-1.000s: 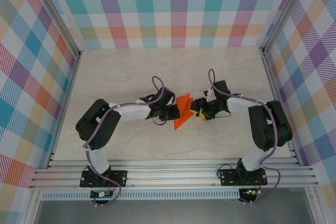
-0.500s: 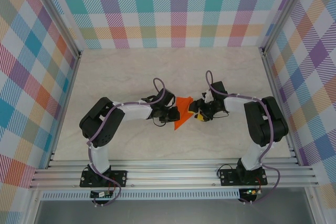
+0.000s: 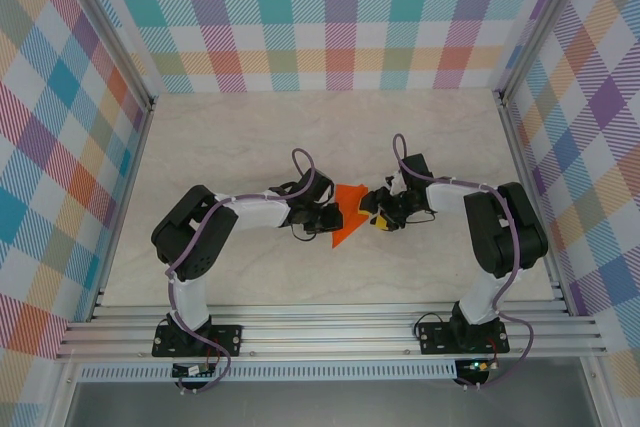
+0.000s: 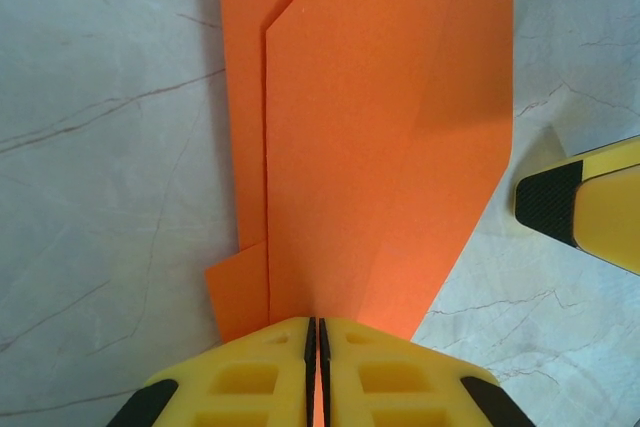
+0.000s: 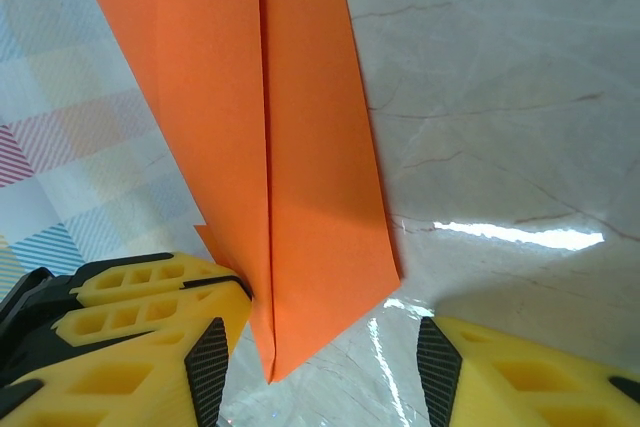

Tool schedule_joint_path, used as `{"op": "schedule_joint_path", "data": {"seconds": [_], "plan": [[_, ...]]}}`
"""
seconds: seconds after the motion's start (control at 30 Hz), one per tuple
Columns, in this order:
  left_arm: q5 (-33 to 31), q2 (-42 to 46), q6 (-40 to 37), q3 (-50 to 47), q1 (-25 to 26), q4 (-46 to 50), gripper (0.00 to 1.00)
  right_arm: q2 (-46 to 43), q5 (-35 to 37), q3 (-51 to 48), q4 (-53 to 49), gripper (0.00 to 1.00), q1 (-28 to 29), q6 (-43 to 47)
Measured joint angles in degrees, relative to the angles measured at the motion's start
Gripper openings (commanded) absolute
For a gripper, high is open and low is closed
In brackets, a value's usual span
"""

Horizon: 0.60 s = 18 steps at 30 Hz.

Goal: Fold a paper plane with a square sheet of paper (pick it up from the middle)
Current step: Turn over the paper at the center of the table.

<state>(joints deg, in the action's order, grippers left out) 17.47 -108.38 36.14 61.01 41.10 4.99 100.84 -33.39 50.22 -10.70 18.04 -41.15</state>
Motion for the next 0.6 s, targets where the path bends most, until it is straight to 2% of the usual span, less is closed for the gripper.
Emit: {"op": "schedule_joint_path", "data": {"seconds": [0.6], "plan": [[0.5, 0.0, 0.0, -0.2, 0.0, -1.0, 0.12, 0.3, -0.1, 0.2, 0.2, 0.54, -0.1, -1.4]]}}
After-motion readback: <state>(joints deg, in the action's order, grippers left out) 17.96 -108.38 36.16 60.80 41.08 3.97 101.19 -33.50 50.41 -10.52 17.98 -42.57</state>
